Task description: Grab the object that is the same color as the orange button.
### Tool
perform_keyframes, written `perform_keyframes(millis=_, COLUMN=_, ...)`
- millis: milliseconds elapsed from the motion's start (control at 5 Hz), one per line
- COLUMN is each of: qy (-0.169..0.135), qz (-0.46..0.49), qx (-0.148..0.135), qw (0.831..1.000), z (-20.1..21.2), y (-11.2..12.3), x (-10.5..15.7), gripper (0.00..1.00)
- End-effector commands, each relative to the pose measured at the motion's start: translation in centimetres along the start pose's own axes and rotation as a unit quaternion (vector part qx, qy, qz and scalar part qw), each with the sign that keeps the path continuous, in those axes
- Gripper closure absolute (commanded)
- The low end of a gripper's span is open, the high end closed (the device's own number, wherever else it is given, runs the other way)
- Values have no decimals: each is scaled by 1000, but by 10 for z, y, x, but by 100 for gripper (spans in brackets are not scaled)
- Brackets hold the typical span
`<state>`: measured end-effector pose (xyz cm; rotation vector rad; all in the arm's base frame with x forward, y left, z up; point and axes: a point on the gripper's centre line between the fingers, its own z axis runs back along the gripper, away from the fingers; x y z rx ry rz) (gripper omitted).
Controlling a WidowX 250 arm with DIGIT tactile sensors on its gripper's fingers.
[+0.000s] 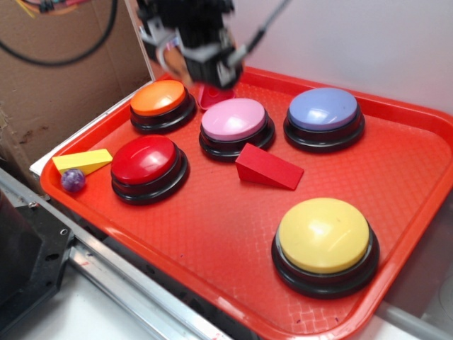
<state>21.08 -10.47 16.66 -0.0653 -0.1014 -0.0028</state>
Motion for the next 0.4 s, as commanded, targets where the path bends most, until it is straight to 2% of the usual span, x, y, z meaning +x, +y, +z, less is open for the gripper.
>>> perform_keyframes(millis=0, qy=-41, qz=34, qx=-27, qw=998, z=48, y=16, x=-5, gripper=100)
perform_keyframes(millis=200, qy=-17, qz=4, qx=-9, qw=1000, z=50, y=9, x=-9, gripper=100)
